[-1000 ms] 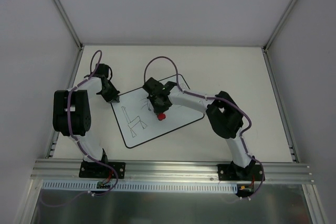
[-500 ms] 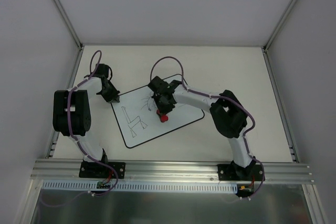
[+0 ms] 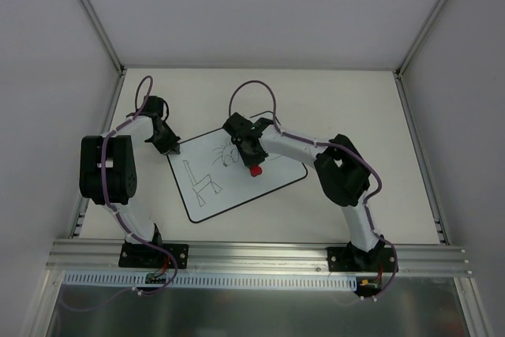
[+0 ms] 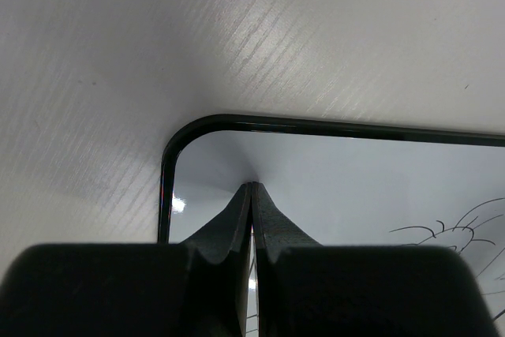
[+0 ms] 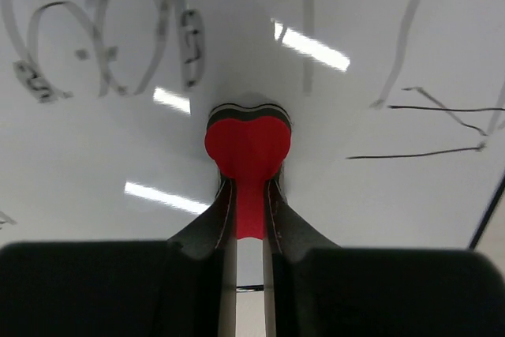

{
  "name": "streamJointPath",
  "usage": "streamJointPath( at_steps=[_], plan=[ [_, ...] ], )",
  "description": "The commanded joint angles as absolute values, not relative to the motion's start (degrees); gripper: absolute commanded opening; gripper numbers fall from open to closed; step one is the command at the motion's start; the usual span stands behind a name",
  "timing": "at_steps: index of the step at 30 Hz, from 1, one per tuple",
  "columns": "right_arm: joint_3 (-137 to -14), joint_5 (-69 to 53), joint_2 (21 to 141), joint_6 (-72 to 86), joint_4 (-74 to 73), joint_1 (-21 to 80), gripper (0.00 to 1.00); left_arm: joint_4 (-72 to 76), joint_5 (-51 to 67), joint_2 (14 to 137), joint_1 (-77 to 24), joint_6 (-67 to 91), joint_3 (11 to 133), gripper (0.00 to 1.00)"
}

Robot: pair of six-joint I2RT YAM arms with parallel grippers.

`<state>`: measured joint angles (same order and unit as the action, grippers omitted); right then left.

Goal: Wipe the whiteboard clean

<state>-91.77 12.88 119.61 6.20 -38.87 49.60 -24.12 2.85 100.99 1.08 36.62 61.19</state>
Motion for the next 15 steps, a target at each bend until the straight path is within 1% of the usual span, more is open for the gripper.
streamJointPath(
  at_steps=[1,5,8,15],
  plan=[
    [-94.5,5.2,126.1,6.0,-42.2,56.0,0.00,-27.3,2.0,103.1,0.4,36.2,58.4,0.00],
    [-98.2,8.2,128.3,5.8,-43.1,56.1,0.00,-27.3,2.1,102.9,0.4,36.0,58.2,0.00],
    [-97.6,11.4,128.8,7.0,-45.0,52.1,0.00,-27.4,2.2,102.7,0.3,36.0,57.9,0.00],
    [-89.3,16.8,124.3,7.4,-45.6,38.8,0.00,-27.4,2.2,102.7,0.3,36.0,57.9,0.00]
  ],
)
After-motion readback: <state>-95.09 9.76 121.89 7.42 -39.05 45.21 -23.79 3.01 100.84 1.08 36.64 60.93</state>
